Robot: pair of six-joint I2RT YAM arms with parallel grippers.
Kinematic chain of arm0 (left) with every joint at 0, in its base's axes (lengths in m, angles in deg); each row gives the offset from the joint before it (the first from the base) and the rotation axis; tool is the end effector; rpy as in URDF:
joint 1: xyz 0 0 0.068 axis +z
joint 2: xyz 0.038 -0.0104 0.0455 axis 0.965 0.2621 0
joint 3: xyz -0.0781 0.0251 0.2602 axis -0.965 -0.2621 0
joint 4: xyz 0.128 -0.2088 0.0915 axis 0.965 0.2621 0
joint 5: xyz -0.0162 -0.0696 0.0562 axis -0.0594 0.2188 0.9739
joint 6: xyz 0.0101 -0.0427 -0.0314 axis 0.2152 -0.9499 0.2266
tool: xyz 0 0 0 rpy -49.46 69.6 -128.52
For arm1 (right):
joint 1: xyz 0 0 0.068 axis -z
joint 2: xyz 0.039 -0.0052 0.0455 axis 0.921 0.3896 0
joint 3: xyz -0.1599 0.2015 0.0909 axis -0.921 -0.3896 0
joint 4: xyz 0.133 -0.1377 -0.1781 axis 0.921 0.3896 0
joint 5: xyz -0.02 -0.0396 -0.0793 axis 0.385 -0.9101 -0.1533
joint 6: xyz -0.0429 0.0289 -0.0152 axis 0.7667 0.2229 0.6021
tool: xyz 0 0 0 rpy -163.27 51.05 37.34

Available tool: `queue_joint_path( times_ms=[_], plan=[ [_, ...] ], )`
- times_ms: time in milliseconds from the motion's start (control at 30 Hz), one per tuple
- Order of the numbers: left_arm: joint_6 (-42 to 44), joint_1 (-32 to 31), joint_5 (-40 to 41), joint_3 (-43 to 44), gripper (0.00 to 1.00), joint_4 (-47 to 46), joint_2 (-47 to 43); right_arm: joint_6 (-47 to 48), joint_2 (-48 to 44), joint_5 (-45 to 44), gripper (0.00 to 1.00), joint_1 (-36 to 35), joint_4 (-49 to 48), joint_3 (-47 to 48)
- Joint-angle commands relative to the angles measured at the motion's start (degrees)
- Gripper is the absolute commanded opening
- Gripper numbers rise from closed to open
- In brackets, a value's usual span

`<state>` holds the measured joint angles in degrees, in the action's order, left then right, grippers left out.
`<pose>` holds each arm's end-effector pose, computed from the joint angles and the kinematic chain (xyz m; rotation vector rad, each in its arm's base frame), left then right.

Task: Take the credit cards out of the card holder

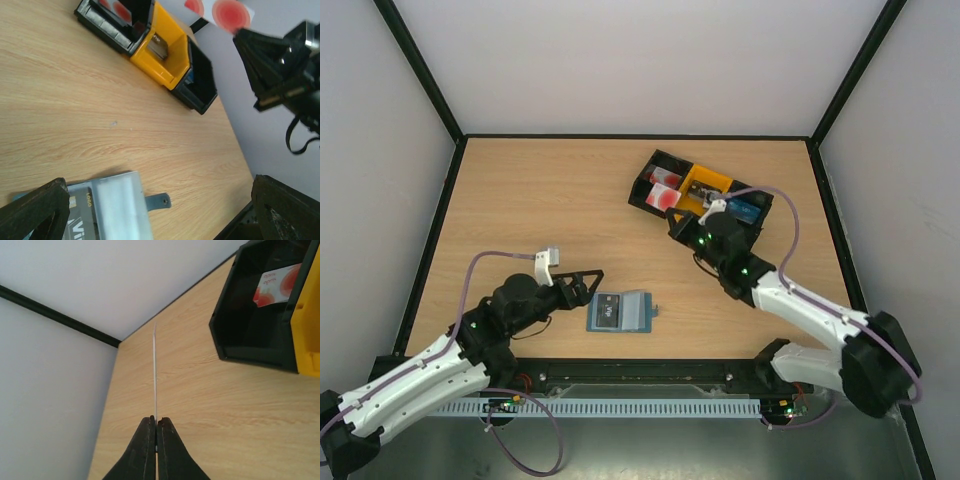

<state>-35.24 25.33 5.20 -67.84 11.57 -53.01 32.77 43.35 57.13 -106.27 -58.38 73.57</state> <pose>0.0941 -0.1072 0.2374 -0.0747 1.9736 -1.1751 0.1948 0.1628 0.2664 0.2034 1.9186 1.2359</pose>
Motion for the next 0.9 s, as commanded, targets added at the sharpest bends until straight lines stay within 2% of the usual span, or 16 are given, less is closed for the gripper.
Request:
queue_joint_path(
  times_ms=[0,167,267,633,867],
  plan=[
    [1.64,0.17,-0.97,0.94,1.0,0.96,1.69,3.45,9.02,4.18,0.02,4.74,2.42,7.38],
    [-1.49,0.17,-6.01,-3.72,1.0,-5.84,3.68,3.32,19.5,4.59,0.02,9.25,0.53,12.48],
    [-1.45,0.2,-8.17,-4.33,1.0,-6.66,5.55,3.13,25.47,3.69,0.02,10.77,0.19,16.08],
    [2.28,0.41,-7.19,-4.36,1.0,-4.27,7.22,2.27,43.31,-0.58,0.02,14.39,3.72,31.08],
    [4.53,0.44,-5.74,-3.5,1.0,-4.05,10.92,0.67,51.7,2.23,0.02,17.06,5.95,38.46]
  ],
)
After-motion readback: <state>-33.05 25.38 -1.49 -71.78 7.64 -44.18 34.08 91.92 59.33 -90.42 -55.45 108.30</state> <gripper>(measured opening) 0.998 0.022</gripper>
